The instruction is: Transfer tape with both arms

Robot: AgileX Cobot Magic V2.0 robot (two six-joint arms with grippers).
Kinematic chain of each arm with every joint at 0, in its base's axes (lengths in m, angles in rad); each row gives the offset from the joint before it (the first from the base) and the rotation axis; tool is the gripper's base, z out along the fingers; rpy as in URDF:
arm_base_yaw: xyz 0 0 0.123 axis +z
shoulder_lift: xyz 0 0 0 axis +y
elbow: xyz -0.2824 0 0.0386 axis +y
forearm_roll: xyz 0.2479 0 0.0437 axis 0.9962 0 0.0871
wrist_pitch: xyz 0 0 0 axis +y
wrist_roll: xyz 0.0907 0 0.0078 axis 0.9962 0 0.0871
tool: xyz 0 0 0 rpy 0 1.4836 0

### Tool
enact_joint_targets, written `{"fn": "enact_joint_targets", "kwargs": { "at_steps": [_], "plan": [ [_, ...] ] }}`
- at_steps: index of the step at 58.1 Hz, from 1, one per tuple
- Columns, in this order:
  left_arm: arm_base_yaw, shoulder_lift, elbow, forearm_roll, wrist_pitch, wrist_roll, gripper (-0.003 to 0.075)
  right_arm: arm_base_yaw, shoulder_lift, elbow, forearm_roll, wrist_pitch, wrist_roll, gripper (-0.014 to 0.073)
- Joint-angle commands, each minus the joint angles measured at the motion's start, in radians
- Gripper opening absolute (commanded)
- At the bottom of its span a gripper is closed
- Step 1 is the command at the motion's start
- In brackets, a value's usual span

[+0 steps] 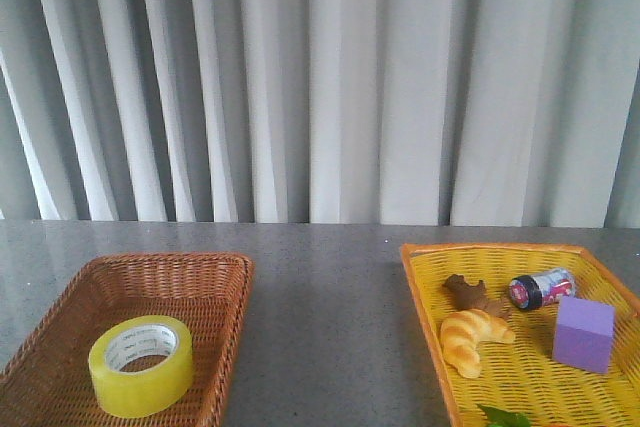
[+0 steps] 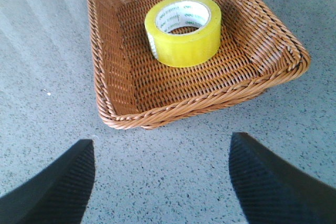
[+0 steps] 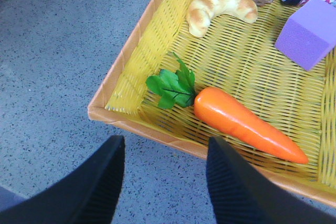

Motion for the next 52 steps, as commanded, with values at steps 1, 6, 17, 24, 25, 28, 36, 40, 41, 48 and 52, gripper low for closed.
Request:
{"fn": "enact_joint_targets", "kwargs": {
  "at_steps": [1, 6, 17, 24, 25, 28, 36, 40, 41, 48, 52],
  "plan": [
    [-0.003, -0.047, 0.019, 0.013, -0.128, -0.005, 0.048, -0.006, -0.007, -0.023, 0.008, -0.052, 0.0, 0.0361],
    [-0.003, -0.063, 0.042, 0.012, -0.153, -0.01, 0.0424, -0.006, -0.006, -0.023, 0.027, -0.052, 0.0, 0.036],
    [-0.003, -0.064, 0.064, 0.002, -0.169, -0.097, 0.0231, -0.006, -0.004, -0.023, 0.028, -0.051, 0.0, 0.0246],
    [-0.003, -0.064, 0.071, 0.002, -0.185, -0.113, 0.0109, -0.006, -0.004, -0.023, 0.028, -0.047, 0.0, 0.0111],
    [-0.003, -0.064, 0.071, 0.002, -0.188, -0.113, 0.009, -0.006, -0.004, -0.023, 0.028, -0.047, 0.0, 0.0088],
    [-0.003, -0.064, 0.071, 0.003, -0.192, -0.112, 0.0048, -0.006, -0.004, -0.023, 0.028, -0.046, 0.0, 0.0039],
    [-0.003, -0.064, 0.071, 0.003, -0.192, -0.112, -0.0008, -0.006, -0.004, -0.023, 0.028, -0.044, -0.001, -0.0008],
    [-0.003, -0.064, 0.071, 0.003, -0.185, -0.112, -0.0006, -0.006, -0.004, -0.023, 0.028, -0.042, 0.0, -0.0008],
    [-0.003, -0.064, 0.071, 0.003, -0.183, -0.112, -0.0007, -0.006, -0.004, -0.023, 0.028, -0.042, 0.0, -0.0008],
    [-0.003, -0.064, 0.071, 0.003, -0.183, -0.112, -0.0007, -0.006, -0.004, -0.023, 0.028, -0.041, 0.0, -0.0008],
    [-0.003, -0.064, 0.071, 0.003, -0.183, -0.112, -0.0007, -0.006, -0.004, -0.023, 0.028, -0.04, 0.0, -0.0008]
  ]
}}
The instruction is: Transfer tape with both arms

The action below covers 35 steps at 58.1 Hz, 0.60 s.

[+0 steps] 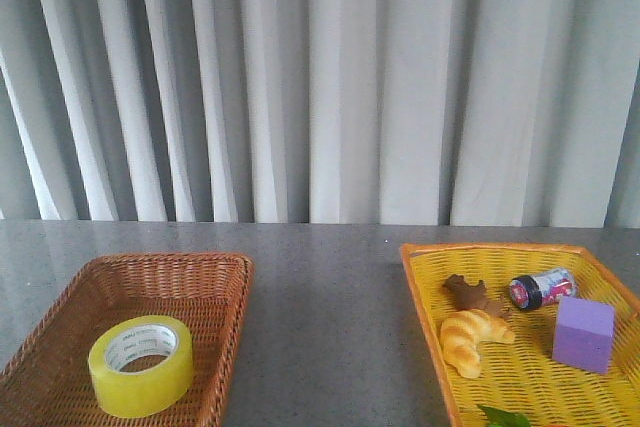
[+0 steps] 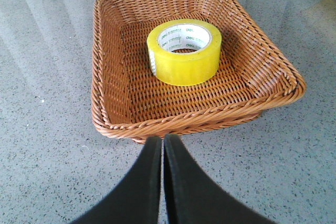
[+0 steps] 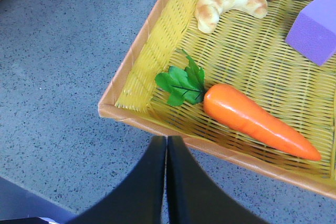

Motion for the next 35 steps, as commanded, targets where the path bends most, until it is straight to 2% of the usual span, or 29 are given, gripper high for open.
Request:
{"fn": "enact_joint_targets", "kwargs": {
  "at_steps": [1, 23, 35],
  "plan": [
    [-0.003, 0.005, -0.024, -0.003, -0.067, -0.011, -0.0007, -0.006, -0.004, -0.023, 0.0, -0.05, 0.0, -0.0008],
    [-0.001, -0.004, -0.022, -0.002, -0.068, -0.007, -0.0007, -0.006, -0.004, -0.023, 0.0, -0.05, 0.0, -0.0007],
    [0.046, -0.14, 0.088, -0.015, -0.196, 0.067, -0.0007, -0.006, -0.004, -0.023, 0.0, -0.05, 0.0, -0.0007]
  ]
}}
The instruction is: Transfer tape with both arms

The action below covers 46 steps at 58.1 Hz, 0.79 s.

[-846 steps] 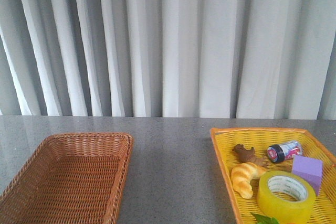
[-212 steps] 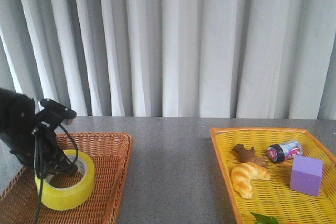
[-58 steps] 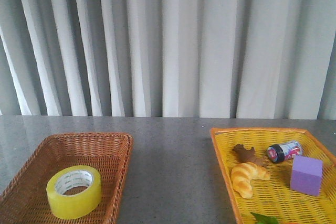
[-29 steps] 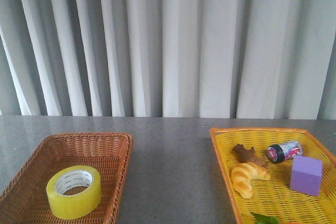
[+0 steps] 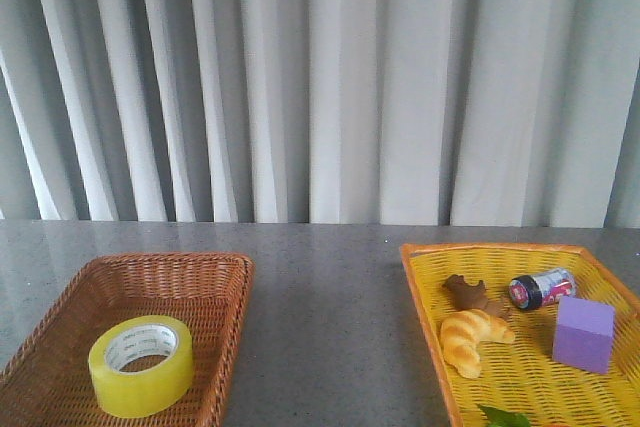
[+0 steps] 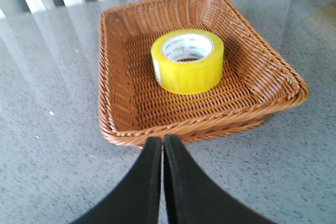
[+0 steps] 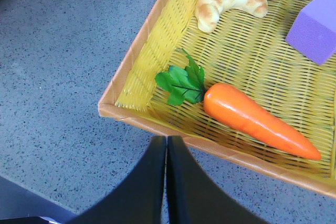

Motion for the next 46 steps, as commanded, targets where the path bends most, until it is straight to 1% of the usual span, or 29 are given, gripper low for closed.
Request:
{"fn": "enact_joint_targets", "kwargs": {
  "at_steps": [1, 8, 14, 24, 29, 31, 46],
  "plan": [
    [0.028, -0.071, 0.051, -0.019, -0.163, 0.017, -0.0007, -0.006, -0.004, -0.023, -0.001, -0.052, 0.0, -0.0007],
    [0.076, -0.179, 0.183, -0.048, -0.298, 0.017, -0.0007, -0.006, -0.004, -0.023, -0.001, -0.052, 0.0, -0.0007],
    [0.105, -0.254, 0.289, -0.065, -0.383, 0.017, -0.0007, -0.006, -0.004, -0.023, -0.001, -0.052, 0.0, -0.0007],
    [0.108, -0.339, 0.431, -0.074, -0.508, 0.017, -0.0007, -0.006, -0.004, -0.023, -0.001, -0.044, 0.0, -0.0007],
    [0.108, -0.372, 0.498, -0.098, -0.601, 0.017, -0.0007, -0.006, -0.004, -0.023, -0.001, -0.044, 0.0, -0.0007],
    [0.108, -0.371, 0.494, -0.1, -0.574, 0.017, -0.0007, -0.006, -0.004, -0.023, -0.001, -0.045, 0.0, -0.0007],
    [0.108, -0.369, 0.493, -0.099, -0.583, 0.017, -0.0007, -0.006, -0.004, -0.023, -0.001, -0.044, 0.0, -0.0007]
  ]
}}
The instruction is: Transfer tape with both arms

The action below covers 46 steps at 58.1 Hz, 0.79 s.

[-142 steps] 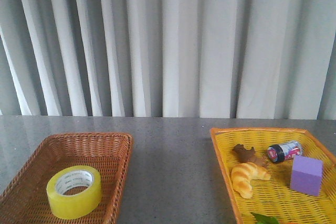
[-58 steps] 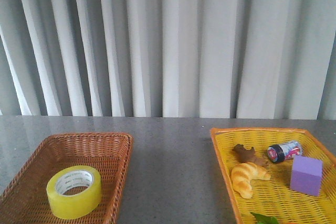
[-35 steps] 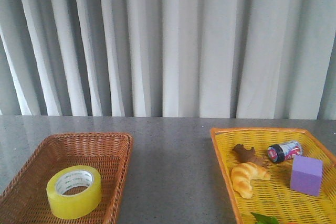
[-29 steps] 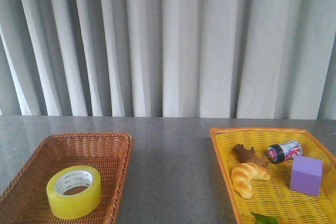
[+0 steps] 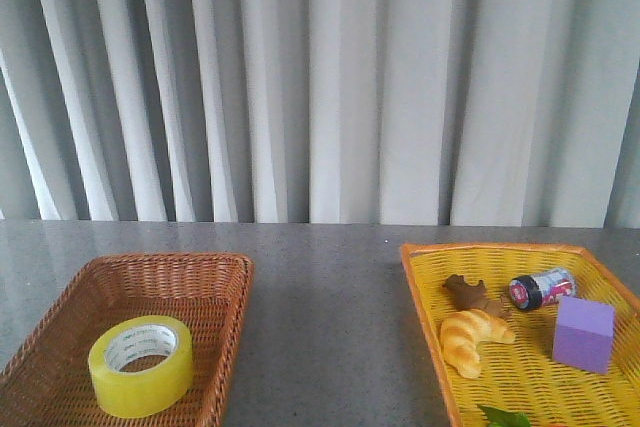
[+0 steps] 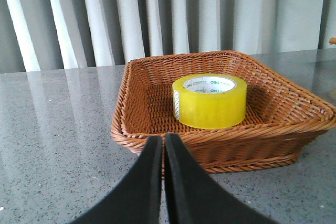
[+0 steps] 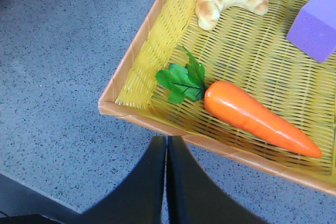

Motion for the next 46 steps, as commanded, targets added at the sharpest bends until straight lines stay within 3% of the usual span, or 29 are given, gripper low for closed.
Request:
{"fn": "enact_joint_targets", "kwargs": {
  "at_steps": [1, 37, 46],
  "plan": [
    [-0.002, -0.016, -0.008, -0.015, -0.081, -0.002, -0.0007, -0.006, -0.004, -0.023, -0.003, -0.05, 0.0, -0.0007],
    [-0.002, -0.016, -0.008, -0.015, -0.081, -0.002, -0.0007, -0.012, -0.034, 0.0, -0.027, -0.061, -0.012, -0.0007],
    [-0.002, -0.016, -0.008, -0.014, -0.081, -0.002, -0.0007, -0.122, -0.164, 0.171, -0.026, -0.234, -0.032, -0.0007]
  ]
}}
